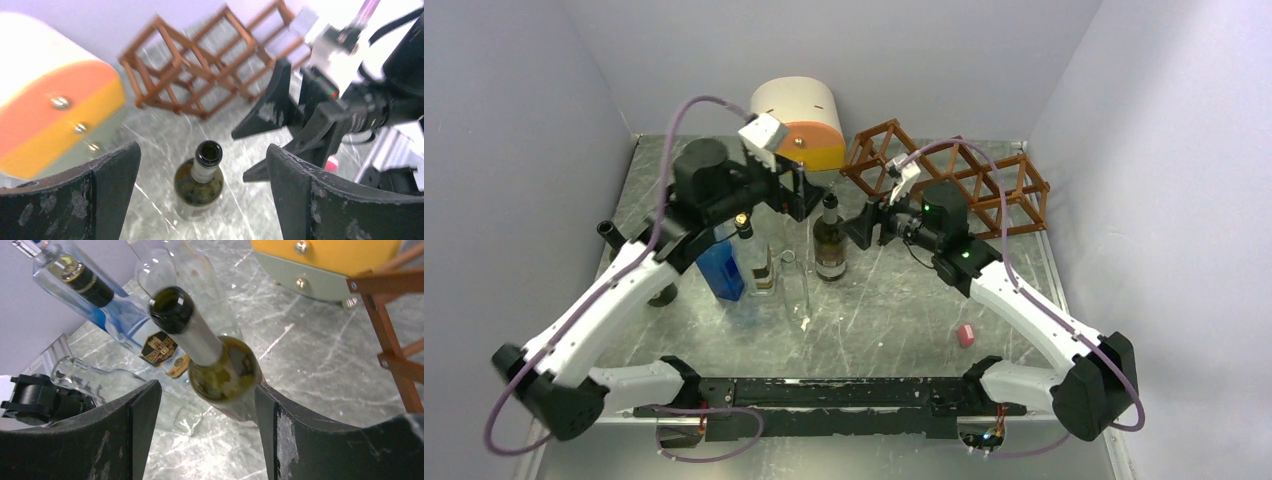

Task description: Put the wine bottle on the wine rack

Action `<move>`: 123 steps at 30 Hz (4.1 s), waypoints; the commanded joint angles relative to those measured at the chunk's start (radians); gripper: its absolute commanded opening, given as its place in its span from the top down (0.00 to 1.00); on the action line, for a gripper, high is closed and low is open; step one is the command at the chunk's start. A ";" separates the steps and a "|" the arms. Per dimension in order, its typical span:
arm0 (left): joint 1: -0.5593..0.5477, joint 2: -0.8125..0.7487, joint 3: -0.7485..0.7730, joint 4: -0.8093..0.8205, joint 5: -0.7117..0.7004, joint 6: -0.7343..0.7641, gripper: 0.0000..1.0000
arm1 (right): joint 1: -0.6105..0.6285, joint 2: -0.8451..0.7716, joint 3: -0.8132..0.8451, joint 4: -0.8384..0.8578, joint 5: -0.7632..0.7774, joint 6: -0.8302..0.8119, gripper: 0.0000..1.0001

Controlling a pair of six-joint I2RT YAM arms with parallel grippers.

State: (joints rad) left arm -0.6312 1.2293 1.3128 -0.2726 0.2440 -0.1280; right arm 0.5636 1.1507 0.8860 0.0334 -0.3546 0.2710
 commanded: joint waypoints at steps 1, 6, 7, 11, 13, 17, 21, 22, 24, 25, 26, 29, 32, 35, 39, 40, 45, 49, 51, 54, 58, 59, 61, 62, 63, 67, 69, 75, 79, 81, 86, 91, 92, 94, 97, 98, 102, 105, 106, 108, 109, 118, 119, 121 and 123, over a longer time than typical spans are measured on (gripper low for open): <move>-0.002 -0.136 -0.050 0.127 -0.201 0.004 0.01 | 0.071 0.039 0.063 0.069 0.077 -0.092 0.28; -0.002 -0.222 -0.108 0.136 -0.276 -0.012 0.00 | 0.125 0.108 0.110 0.076 0.189 -0.135 0.29; -0.002 -0.233 -0.116 0.136 -0.276 -0.015 0.00 | 0.131 0.124 0.126 0.074 0.190 -0.144 0.30; -0.002 -0.250 -0.139 0.119 -0.281 -0.032 0.01 | 0.160 0.175 0.180 0.068 0.223 -0.180 0.34; -0.002 -0.250 -0.152 0.113 -0.289 -0.044 0.02 | 0.168 0.190 0.192 0.073 0.260 -0.199 0.37; -0.002 -0.242 -0.165 0.113 -0.291 -0.063 0.02 | 0.176 0.204 0.195 0.106 0.318 -0.242 0.44; -0.002 -0.234 -0.171 0.117 -0.286 -0.074 0.03 | 0.180 0.213 0.206 0.104 0.340 -0.269 0.71; -0.002 -0.233 -0.177 0.122 -0.282 -0.073 0.03 | 0.181 0.210 0.208 0.105 0.345 -0.272 0.79; -0.002 -0.228 -0.180 0.125 -0.275 -0.063 0.03 | 0.181 0.195 0.206 0.120 0.365 -0.274 0.87; -0.002 -0.224 -0.177 0.122 -0.271 -0.056 0.03 | 0.183 0.181 0.203 0.131 0.383 -0.273 0.88; -0.002 -0.217 -0.173 0.116 -0.271 -0.053 0.03 | 0.182 0.166 0.201 0.139 0.402 -0.275 0.88; -0.002 -0.189 -0.163 0.112 -0.261 -0.032 0.02 | 0.182 0.117 0.195 0.154 0.469 -0.269 0.93; -0.002 -0.156 -0.162 0.124 -0.233 -0.009 0.02 | 0.182 0.062 0.191 0.162 0.521 -0.250 0.97; -0.002 -0.124 -0.184 0.174 -0.105 0.060 0.04 | 0.183 0.008 0.193 0.152 0.562 -0.225 0.99; -0.002 -0.064 -0.208 0.241 0.065 0.107 0.05 | 0.182 -0.051 0.211 0.120 0.609 -0.178 1.00; -0.002 -0.044 -0.208 0.253 0.105 0.117 0.05 | 0.182 -0.062 0.221 0.109 0.617 -0.164 1.00; -0.002 0.064 -0.220 0.325 0.175 0.166 0.05 | 0.183 -0.100 0.287 0.033 0.630 -0.100 1.00; -0.002 0.132 -0.257 0.407 0.192 0.162 0.03 | 0.181 -0.125 0.331 -0.019 0.635 -0.046 1.00; -0.002 0.144 -0.264 0.447 0.261 0.156 0.02 | 0.181 -0.132 0.355 -0.043 0.632 -0.030 1.00; -0.002 0.153 -0.291 0.533 0.386 0.149 0.01 | 0.181 -0.141 0.371 -0.056 0.603 -0.017 1.00; -0.003 0.170 -0.305 0.605 0.488 0.137 0.04 | 0.181 -0.162 0.364 -0.036 0.552 0.008 1.00; -0.002 0.174 -0.304 0.613 0.508 0.137 0.04 | 0.180 -0.169 0.361 -0.032 0.539 0.012 1.00; -0.002 0.178 -0.300 0.615 0.537 0.146 0.06 | 0.180 -0.180 0.356 -0.022 0.512 0.014 1.00; -0.002 0.178 -0.298 0.616 0.545 0.152 0.06 | 0.180 -0.185 0.354 -0.020 0.497 0.013 1.00; -0.002 0.179 -0.296 0.613 0.562 0.160 0.07 | 0.180 -0.189 0.351 -0.018 0.485 0.013 1.00; -0.002 0.177 -0.289 0.608 0.644 0.196 0.19 | 0.181 -0.219 0.327 0.000 0.427 0.003 1.00; -0.002 0.170 -0.284 0.604 0.660 0.220 0.32 | 0.181 -0.234 0.315 0.006 0.393 0.000 1.00; -0.002 0.140 -0.279 0.643 0.666 0.283 0.90 | 0.181 -0.270 0.296 -0.007 0.326 0.017 0.99; -0.002 0.110 -0.261 0.634 0.619 0.371 0.93 | 0.181 -0.290 0.311 -0.079 0.342 0.034 0.51; -0.002 0.091 -0.244 0.609 0.585 0.442 0.93 | 0.181 -0.305 0.317 -0.127 0.390 0.039 0.31; -0.002 0.079 -0.127 0.535 0.512 0.665 0.93 | 0.181 -0.324 0.396 -0.303 0.500 0.040 0.23; -0.002 0.111 -0.007 0.367 0.487 1.009 0.93 | 0.181 -0.328 0.512 -0.474 0.497 0.042 0.23; -0.002 0.117 0.006 0.340 0.477 1.070 0.93 | 0.181 -0.332 0.521 -0.492 0.495 0.038 0.23; -0.002 0.123 0.019 0.297 0.458 1.173 0.93 | 0.181 -0.337 0.537 -0.526 0.496 0.033 0.23; -0.004 0.114 0.001 0.295 0.419 1.305 0.93 | 0.181 -0.337 0.551 -0.573 0.505 0.029 0.23; -0.004 0.112 -0.007 0.304 0.405 1.344 0.93 | 0.181 -0.334 0.554 -0.589 0.504 0.027 0.23; -0.014 0.105 -0.030 0.302 0.361 1.515 0.93 | 0.181 -0.305 0.556 -0.660 0.480 0.017 0.23; -0.028 0.100 -0.059 0.315 0.320 1.625 0.93 | 0.182 -0.268 0.539 -0.696 0.456 0.013 0.23; -0.033 0.097 -0.066 0.323 0.312 1.649 0.93 | 0.180 -0.257 0.528 -0.701 0.445 0.009 0.23; -0.043 0.090 -0.084 0.335 0.299 1.694 0.93 | 0.182 -0.239 0.505 -0.707 0.430 0.002 0.23; -0.050 0.087 -0.092 0.338 0.289 1.721 0.93 | 0.181 -0.229 0.497 -0.711 0.428 0.000 0.24; -0.096 0.100 -0.096 0.309 0.200 1.877 0.93 | 0.181 -0.146 0.467 -0.765 0.400 0.005 0.31; -0.097 0.101 -0.096 0.309 0.199 1.878 0.93 | 0.181 -0.144 0.457 -0.767 0.401 0.004 0.31; -0.096 0.102 -0.096 0.309 0.199 1.879 0.93 | 0.181 -0.139 0.441 -0.780 0.409 0.001 0.32; -0.097 0.102 -0.096 0.307 0.199 1.874 0.93 | 0.181 -0.134 0.421 -0.793 0.432 -0.002 0.32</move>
State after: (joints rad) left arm -0.7219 1.3598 1.1896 -0.0536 0.4507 1.6978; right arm 0.7425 1.0153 1.3376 -0.7296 0.0628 0.2859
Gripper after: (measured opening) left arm 0.792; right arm 0.679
